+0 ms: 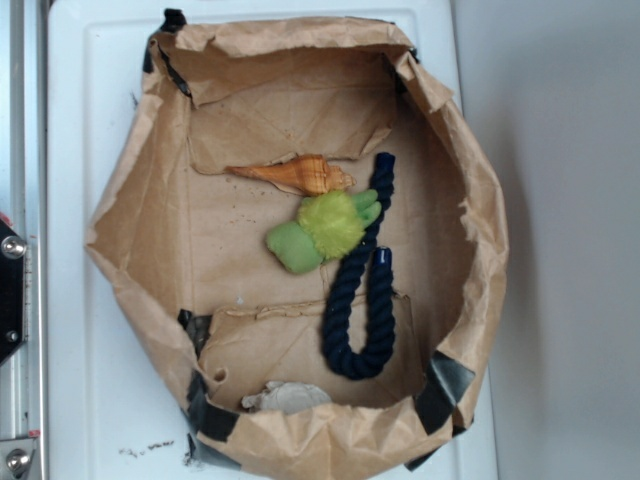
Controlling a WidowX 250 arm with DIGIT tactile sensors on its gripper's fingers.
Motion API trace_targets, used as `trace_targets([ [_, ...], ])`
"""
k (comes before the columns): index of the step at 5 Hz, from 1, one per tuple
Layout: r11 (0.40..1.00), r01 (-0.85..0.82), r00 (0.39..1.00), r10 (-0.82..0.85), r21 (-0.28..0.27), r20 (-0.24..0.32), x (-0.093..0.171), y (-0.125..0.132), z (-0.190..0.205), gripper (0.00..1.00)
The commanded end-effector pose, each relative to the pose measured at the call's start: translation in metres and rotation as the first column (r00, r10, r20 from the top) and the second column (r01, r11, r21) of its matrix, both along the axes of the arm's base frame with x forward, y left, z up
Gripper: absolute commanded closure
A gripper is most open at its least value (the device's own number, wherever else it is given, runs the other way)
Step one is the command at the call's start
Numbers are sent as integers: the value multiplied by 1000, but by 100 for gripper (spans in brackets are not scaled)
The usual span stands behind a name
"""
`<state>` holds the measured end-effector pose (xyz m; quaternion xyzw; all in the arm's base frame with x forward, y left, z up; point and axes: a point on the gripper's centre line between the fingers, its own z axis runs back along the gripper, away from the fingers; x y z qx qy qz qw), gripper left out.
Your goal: Grab the shell.
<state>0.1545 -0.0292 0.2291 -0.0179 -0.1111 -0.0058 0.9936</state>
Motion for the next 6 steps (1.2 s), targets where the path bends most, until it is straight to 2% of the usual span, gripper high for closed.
trace_targets([
  [1, 986, 168, 971, -164, -12, 173, 26, 24, 9, 0],
  [2, 982, 181, 974, -171, -58, 148, 49, 38, 7, 0],
  [3, 980, 193, 976, -187, -46, 115, 67, 32, -1, 0],
  [4, 979, 200, 978, -197, -38, 73, 87, 31, -26, 0],
  [5, 968, 250, 964, -246, -33, 104, 97, 36, -57, 0],
  [6, 962, 267, 961, -261, -63, 87, 105, 46, -66, 0],
])
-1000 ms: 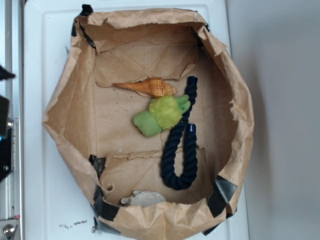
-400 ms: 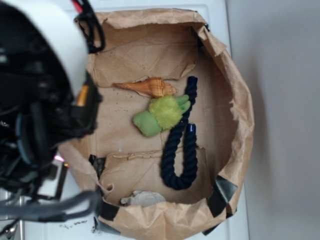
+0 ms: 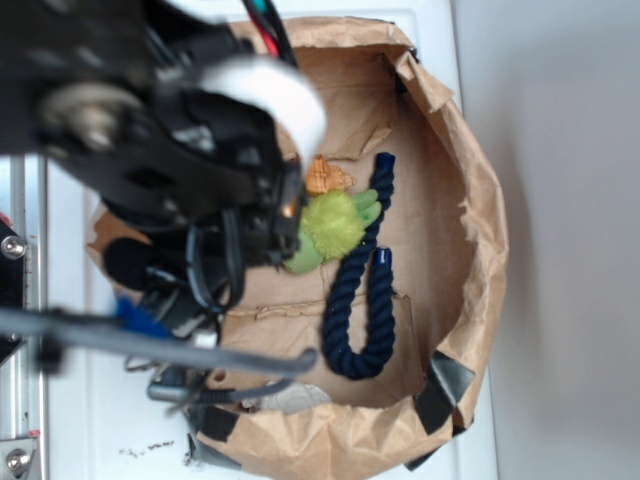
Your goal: Grab the shell.
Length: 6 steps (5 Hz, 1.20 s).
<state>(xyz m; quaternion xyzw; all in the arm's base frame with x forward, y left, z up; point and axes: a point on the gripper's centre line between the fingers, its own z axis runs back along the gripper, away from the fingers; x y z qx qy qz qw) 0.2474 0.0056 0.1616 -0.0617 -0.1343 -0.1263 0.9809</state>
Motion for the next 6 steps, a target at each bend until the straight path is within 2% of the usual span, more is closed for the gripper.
trace_targets([
  [1, 998, -3, 1000, 4, -70, 13, 11, 24, 4, 0],
  [4, 998, -3, 1000, 4, -70, 13, 11, 24, 4, 0],
  [5, 994, -94, 995, 96, -56, 37, 39, 33, -11, 0],
  [6, 998, -44, 989, 48, -35, 136, 54, 32, -27, 0],
])
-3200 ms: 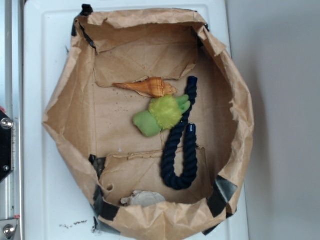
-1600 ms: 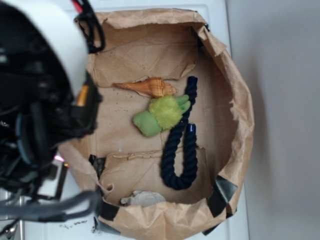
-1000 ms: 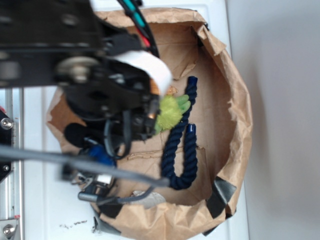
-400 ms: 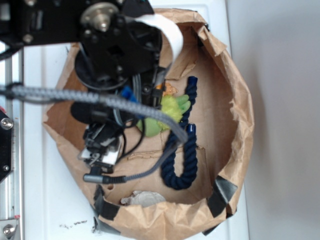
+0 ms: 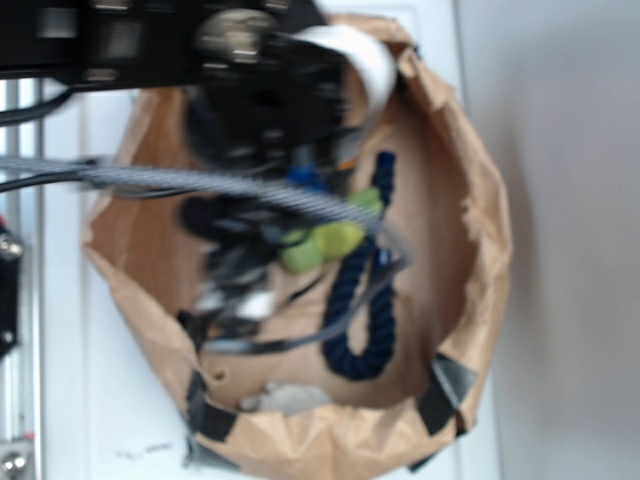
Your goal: Grab the shell.
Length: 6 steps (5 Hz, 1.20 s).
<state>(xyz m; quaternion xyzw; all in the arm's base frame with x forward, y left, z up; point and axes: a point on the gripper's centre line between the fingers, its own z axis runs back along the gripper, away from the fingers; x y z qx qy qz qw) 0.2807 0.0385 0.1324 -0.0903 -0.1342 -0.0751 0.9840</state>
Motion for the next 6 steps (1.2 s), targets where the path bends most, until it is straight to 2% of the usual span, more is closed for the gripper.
trace_targets([
  [1, 990, 120, 976, -131, 76, 173, 30, -2, -11, 0],
  [2, 975, 168, 955, -198, 149, 221, 60, -12, -19, 0],
  [4, 953, 226, 949, -263, 204, 175, 69, -4, -35, 0],
  [5, 947, 265, 943, -294, 184, 154, 60, -5, -30, 0],
  [6, 941, 305, 932, -327, 146, 160, 48, -4, -17, 0],
])
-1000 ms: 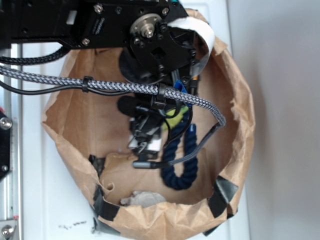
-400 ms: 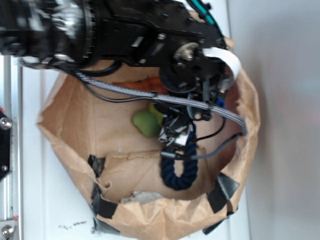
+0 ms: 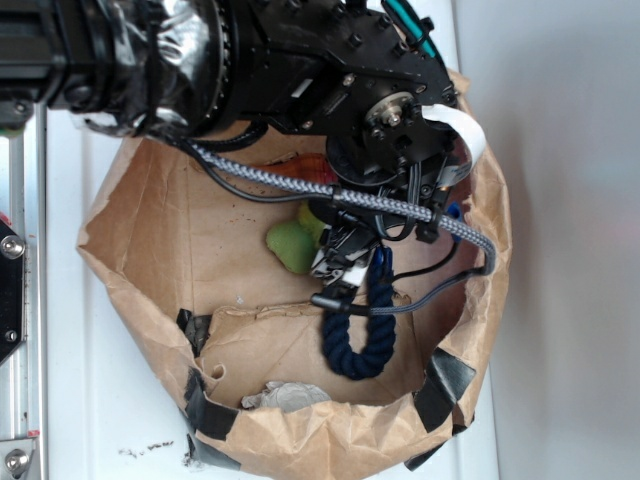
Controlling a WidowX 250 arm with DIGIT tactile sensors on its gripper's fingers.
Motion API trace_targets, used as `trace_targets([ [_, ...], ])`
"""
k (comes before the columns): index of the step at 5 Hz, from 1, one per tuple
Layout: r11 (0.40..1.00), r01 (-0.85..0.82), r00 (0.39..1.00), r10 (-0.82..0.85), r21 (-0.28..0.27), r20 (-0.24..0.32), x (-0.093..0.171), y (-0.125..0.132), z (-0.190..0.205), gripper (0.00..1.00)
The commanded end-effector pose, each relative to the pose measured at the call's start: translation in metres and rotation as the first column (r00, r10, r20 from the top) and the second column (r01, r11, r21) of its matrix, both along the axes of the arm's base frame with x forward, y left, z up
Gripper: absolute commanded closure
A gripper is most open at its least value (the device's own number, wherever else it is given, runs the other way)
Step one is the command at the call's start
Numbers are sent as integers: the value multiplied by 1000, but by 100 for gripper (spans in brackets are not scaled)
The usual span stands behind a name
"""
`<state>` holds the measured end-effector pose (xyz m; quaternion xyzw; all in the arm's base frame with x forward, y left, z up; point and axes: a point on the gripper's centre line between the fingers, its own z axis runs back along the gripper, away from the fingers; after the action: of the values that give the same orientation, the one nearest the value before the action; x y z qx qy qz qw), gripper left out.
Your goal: Grab the shell.
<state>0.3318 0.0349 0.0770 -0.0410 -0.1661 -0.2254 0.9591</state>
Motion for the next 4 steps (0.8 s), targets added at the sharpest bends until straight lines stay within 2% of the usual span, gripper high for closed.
trace_targets([
  [1, 997, 58, 997, -56, -47, 45, -26, 13, 59, 0],
  [2, 998, 63, 998, -63, -32, 15, -38, 26, 59, 0],
  [3, 998, 50, 998, -52, 40, 48, -54, 36, 54, 0],
  [4, 997, 54, 998, -56, 58, 33, -61, 46, 39, 0],
])
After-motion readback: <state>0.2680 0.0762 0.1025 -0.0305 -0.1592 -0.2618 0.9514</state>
